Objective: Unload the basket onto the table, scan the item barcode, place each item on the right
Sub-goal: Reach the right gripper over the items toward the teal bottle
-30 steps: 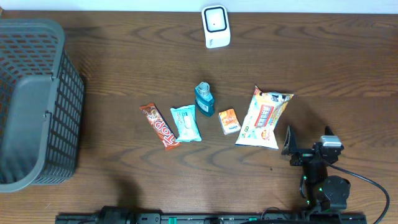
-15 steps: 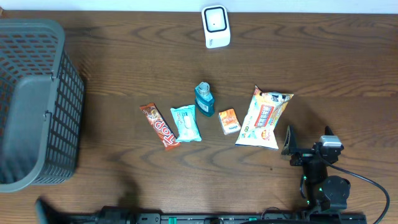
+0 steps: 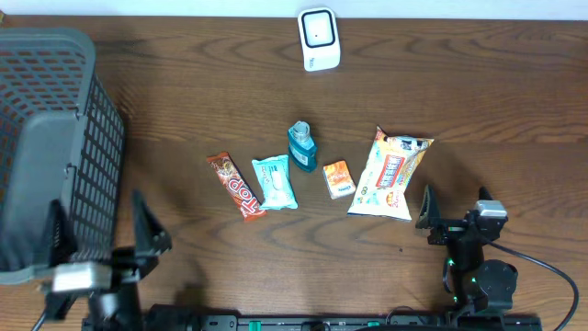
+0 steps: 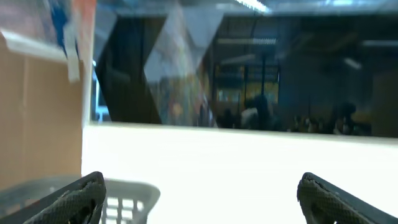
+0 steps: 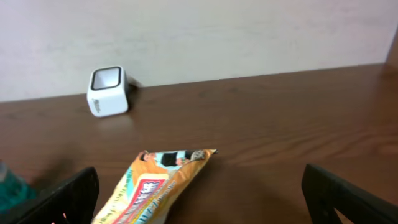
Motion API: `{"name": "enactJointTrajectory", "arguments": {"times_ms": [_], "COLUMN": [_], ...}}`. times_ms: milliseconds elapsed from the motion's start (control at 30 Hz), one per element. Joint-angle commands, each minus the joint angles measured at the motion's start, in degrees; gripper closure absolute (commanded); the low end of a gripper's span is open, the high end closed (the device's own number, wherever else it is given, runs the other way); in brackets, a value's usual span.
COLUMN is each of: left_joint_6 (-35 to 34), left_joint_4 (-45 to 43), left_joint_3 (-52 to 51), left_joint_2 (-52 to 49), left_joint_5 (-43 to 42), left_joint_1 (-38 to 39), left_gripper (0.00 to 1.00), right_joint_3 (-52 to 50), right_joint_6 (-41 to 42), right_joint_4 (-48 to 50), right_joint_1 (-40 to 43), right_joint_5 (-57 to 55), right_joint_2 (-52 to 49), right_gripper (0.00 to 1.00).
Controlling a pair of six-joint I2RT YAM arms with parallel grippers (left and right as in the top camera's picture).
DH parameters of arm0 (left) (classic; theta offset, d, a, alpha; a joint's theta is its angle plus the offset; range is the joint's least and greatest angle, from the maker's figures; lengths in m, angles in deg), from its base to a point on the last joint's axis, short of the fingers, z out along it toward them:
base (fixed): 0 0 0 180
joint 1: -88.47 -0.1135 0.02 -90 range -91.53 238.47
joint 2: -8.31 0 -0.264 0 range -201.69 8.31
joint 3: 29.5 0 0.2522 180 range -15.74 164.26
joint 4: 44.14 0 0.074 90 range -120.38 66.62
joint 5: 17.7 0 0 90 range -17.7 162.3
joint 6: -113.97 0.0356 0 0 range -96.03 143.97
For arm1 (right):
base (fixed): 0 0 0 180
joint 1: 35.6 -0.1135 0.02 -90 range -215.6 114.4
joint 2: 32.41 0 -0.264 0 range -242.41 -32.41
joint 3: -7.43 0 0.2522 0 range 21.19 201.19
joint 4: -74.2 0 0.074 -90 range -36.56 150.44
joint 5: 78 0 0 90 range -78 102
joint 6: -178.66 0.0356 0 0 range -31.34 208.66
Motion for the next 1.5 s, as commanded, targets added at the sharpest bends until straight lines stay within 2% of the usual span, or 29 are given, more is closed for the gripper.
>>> {"name": "enactJointTrajectory", "arguments": {"times_ms": [0,100,233,400,533,667,833,1033,1200,1333,1467], "left_joint_6": [-2.08,-2.21,-2.21,-2.21,-2.21,-2.21,-2.19,-2.21,-2.21,-2.21,-2.19], "left_joint_4": [-0.61,-0.5,4.83,13.03,13.86,14.1,16.24,17.22,17.27,17.29,17.33], "left_joint_3": [-2.54,-5.01,-6.43,-6.51,-7.72,-9.09,-9.16,-9.16,-9.16,-9.16,-9.16], "left_joint_2": [0.42,0.39,0.39,0.28,-0.22,-0.66,-0.74,-0.74,-0.74,-0.74,-0.74], "left_joint_5": [0.5,0.48,0.48,0.44,0.42,0.26,0.28,0.26,0.28,0.28,0.28], "left_joint_1": [-0.28,-0.28,-0.28,-0.28,-0.28,-0.28,-0.28,-0.28,-0.28,-0.28,-0.28], "left_gripper": [0.02,0.02,0.02,0.02,0.02,0.02,0.02,0.02,0.02,0.02,0.02], "right_joint_3": [-0.09,-0.09,-0.09,0.04,1.25,8.04,22.32,40.72,55.19,59.58,59.49], "right_joint_6": [9.29,15.74,18.49,17.09,15.02,11.26,5.14,2.56,2.58,2.58,2.95], "right_joint_4": [-0.17,0.2,0.46,1.07,-1.29,-12.09,-20.28,-31.61,-40.22,-41.9,-40.7], "right_joint_1": [0.44,0.44,0.44,0.44,0.44,0.44,0.37,-0.59,-4.07,-5.03,-5.18], "right_joint_5": [1.9,5.05,9.9,23.5,23.8,19.89,15.85,16.09,22.16,32.68,34.01], "right_joint_2": [-0.02,-0.02,-0.02,-0.13,-0.9,-4.63,-16.06,-37.81,-52.89,-60.35,-65.26], "right_gripper": [0.01,0.01,0.01,0.01,0.01,0.01,0.01,0.01,0.01,0.01,0.01]}}
